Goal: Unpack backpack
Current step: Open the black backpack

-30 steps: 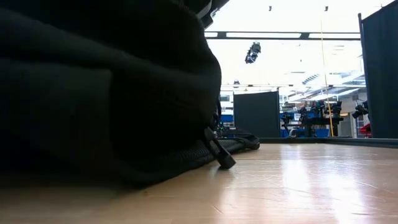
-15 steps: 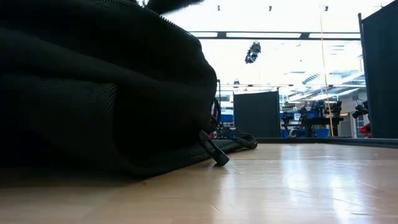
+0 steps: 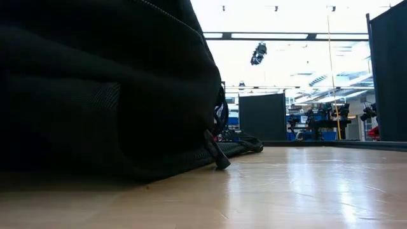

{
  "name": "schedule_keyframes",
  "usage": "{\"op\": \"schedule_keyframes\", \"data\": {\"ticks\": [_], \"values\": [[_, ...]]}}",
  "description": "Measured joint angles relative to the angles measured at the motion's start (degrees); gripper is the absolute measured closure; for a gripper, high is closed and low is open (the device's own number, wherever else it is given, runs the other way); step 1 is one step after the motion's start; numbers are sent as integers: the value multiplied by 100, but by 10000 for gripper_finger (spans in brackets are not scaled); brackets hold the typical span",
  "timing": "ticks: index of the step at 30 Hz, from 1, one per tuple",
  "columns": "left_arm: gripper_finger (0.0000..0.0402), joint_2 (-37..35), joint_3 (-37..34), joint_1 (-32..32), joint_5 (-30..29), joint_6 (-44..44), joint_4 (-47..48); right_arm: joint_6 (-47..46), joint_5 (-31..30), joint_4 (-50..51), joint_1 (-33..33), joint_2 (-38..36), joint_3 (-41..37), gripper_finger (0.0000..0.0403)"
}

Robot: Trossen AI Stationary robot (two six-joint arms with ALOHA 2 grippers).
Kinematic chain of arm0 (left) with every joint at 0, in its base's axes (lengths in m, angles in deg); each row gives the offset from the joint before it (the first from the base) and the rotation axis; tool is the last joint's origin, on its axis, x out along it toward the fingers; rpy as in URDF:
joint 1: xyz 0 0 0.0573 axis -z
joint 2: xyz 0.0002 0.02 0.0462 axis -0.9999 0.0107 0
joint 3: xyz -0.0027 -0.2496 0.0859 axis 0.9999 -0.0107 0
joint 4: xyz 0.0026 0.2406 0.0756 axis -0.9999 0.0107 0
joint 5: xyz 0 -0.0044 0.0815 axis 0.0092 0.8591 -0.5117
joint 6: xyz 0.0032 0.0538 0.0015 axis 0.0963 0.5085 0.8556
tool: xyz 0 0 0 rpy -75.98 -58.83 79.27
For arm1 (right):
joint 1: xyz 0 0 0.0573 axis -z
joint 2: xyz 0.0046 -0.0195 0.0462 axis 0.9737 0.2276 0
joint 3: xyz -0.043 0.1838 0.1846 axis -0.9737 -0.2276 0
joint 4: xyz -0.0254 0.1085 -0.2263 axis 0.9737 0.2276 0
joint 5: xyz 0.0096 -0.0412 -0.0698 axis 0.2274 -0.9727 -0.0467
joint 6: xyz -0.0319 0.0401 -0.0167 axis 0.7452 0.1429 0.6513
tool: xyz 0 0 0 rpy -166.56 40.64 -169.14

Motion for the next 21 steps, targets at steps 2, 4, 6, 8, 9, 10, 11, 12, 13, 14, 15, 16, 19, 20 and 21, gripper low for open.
{"op": "schedule_keyframes", "data": {"ticks": [2,4,6,8,9,10,11,12,13,14,15,16,19,20,21], "values": [[402,0,137,2,-40,116,74,22,-34,-51,90,1,0,137],[401,-2,245,2,-71,272,76,-21,-33,-50,228,2,0,109],[401,-2,330,2,-88,403,76,-183,-34,-51,400,4,0,88],[401,-2,396,4,-98,520,33,-307,-34,-49,581,5,0,74],[401,-2,419,4,-107,552,34,-329,-29,-50,661,7,0,69],[401,-3,435,5,-112,598,28,-331,-1,-51,739,7,0,66],[401,-4,437,13,-121,635,17,-333,84,-54,820,7,0,64],[401,-4,437,25,-132,640,21,-353,218,-54,895,7,0,64],[401,-4,437,31,-130,641,26,-427,368,-51,961,7,0,66],[401,-4,437,33,-128,643,37,-529,509,-51,1019,9,0,73],[401,-4,437,35,-130,643,47,-615,631,-51,1064,11,0,85],[401,-7,437,41,-130,643,62,-667,712,-48,1094,11,0,101],[401,-7,437,78,-130,643,89,-754,765,-2,1090,11,0,179],[401,-7,437,80,-130,643,94,-777,763,6,1060,11,-2,216],[401,-7,437,81,-130,643,106,-776,763,10,1021,13,-2,255]]}}
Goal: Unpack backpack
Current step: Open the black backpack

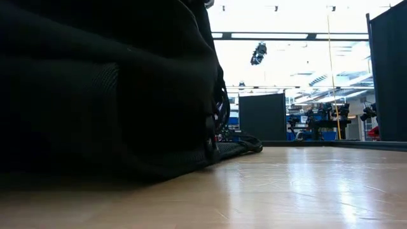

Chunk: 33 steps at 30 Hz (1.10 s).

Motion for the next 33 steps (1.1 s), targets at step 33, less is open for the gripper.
{"op": "schedule_keyframes", "data": {"ticks": [33], "values": [[401,-1020,314,-467,120,2335,-1456,-826,1537,-1425,-991,4,-7,403]]}}
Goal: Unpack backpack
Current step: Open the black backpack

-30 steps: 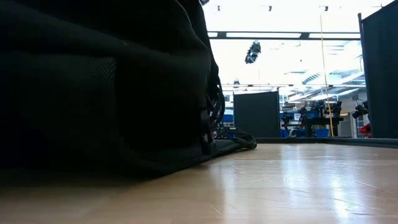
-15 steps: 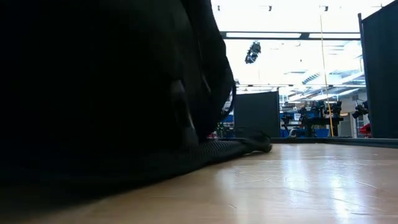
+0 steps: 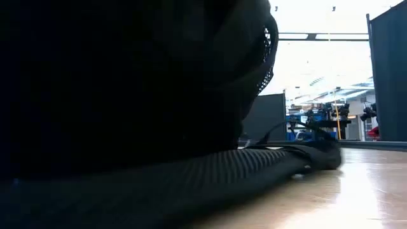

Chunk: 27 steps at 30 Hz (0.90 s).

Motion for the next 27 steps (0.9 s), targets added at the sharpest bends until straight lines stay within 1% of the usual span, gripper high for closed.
{"op": "schedule_keyframes", "data": {"ticks": [4,7,10,13,16,18,20,23,25,27], "values": [[401,-291,-56,-480,350,218,-47,-126,-58,-3,22,-14,9,403],[401,-608,-418,-947,844,574,-524,-239,-86,9,53,-20,11,403],[401,-990,-1068,-1561,1586,1019,-1279,-325,-81,51,75,-17,11,403],[401,-1435,-1868,-2255,2349,1294,-2074,-418,-108,87,87,-15,9,403],[401,-1922,-2685,-2987,3148,1413,-2897,-596,-252,164,89,-7,7,403],[401,-2199,-3189,-3441,3649,1406,-3336,-772,-499,298,89,-7,4,403],[401,-2417,-3662,-3832,3889,1353,-3706,-1057,-833,519,98,-4,2,403],[401,-2545,-4307,-4343,4033,1179,-4041,-1546,-1178,957,175,-4,-2,403],[401,-2526,-4703,-4666,4212,1091,-4218,-1891,-1272,1219,287,-2,-2,403],[401,-2478,-5111,-4974,4552,1010,-4532,-2206,-1315,1438,411,-2,-2,403]]}}
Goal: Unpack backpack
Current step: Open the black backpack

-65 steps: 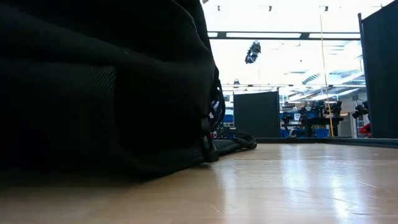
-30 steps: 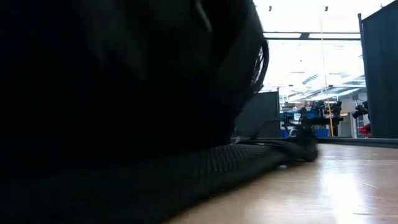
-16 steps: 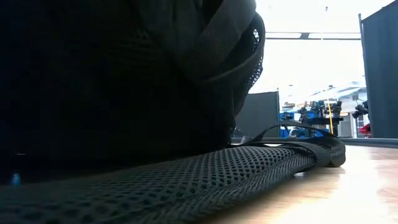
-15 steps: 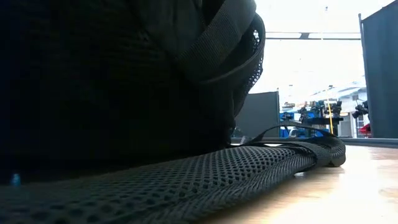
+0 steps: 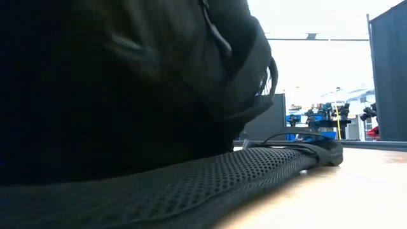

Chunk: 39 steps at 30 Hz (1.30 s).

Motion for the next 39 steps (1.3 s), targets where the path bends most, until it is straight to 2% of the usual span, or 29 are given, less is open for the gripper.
{"op": "schedule_keyframes", "data": {"ticks": [4,7,11,16,24,29,34,36,39], "values": [[401,5,-720,-493,746,-226,-894,-360,-67,271,243,0,-20,403],[401,3,-1044,-661,867,-372,-1278,-546,50,291,401,1,-127,403],[385,3,-1078,-706,891,-209,-1268,-790,256,268,609,2,-273,403],[324,-126,-780,-699,981,-118,-1075,-1016,333,274,802,4,-479,403],[221,-479,168,-608,989,-107,-39,-1112,314,282,908,7,-570,403],[203,-744,513,76,1059,-308,21,-1103,314,189,911,7,-570,402],[206,-700,425,1190,949,-492,-274,-1018,318,59,918,7,-570,401],[206,-475,264,1678,447,-504,-312,-991,316,53,926,7,-570,401],[206,-124,68,2255,-860,-496,-230,-960,316,-26,929,7,-570,402]]}}
